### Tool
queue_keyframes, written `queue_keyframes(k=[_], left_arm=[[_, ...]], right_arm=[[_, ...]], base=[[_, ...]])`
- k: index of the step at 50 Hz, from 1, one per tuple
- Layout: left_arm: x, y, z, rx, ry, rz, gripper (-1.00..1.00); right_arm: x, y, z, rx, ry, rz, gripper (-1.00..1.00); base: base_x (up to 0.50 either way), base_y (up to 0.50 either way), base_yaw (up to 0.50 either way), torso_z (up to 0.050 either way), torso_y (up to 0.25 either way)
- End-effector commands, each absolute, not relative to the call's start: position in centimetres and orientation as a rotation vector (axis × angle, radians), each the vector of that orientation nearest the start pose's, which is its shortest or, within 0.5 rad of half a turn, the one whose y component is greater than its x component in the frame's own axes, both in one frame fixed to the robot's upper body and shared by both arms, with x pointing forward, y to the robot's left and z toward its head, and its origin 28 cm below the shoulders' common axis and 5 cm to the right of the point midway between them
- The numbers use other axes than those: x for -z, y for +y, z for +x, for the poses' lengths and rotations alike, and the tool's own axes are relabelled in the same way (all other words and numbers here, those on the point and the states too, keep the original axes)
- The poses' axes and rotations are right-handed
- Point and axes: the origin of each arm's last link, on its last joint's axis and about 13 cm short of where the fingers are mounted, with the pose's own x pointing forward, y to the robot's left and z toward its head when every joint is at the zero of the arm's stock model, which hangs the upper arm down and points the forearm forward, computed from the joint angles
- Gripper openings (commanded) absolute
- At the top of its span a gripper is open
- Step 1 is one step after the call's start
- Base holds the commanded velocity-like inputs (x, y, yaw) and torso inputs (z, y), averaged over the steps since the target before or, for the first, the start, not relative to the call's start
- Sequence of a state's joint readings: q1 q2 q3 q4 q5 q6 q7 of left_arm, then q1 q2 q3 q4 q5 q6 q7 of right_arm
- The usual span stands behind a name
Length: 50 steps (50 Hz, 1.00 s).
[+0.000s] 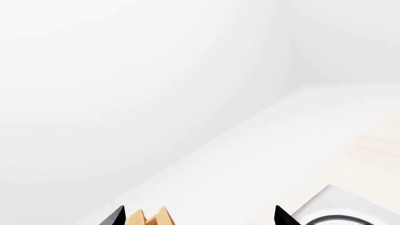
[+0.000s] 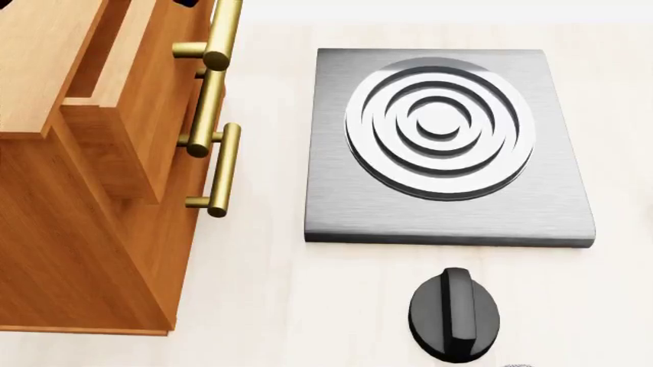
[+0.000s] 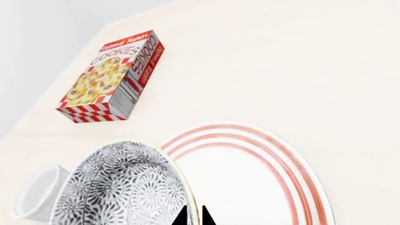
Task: Pick the akita bowl on the wooden cabinet and place it on the plate.
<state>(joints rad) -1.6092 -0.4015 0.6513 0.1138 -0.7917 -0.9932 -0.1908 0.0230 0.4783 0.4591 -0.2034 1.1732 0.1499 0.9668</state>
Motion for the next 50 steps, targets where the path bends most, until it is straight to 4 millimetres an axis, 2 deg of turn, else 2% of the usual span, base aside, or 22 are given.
queue_keyframes(k=[1, 50], left_arm=[[-39.5, 18.4, 30.3, 0.374, -0.350, 0.438, 1.00], [-39.0, 18.4, 30.5, 0.375, -0.339, 0.439, 1.00]], right_arm=[[-12.0, -25.6, 20.6, 1.032, -0.018, 0.753, -1.00], [-10.4, -25.9, 21.0, 1.058, 0.019, 0.742, -1.00]], base=[[0.00, 0.00, 0.00, 0.000, 0.000], [0.00, 0.00, 0.00, 0.000, 0.000]])
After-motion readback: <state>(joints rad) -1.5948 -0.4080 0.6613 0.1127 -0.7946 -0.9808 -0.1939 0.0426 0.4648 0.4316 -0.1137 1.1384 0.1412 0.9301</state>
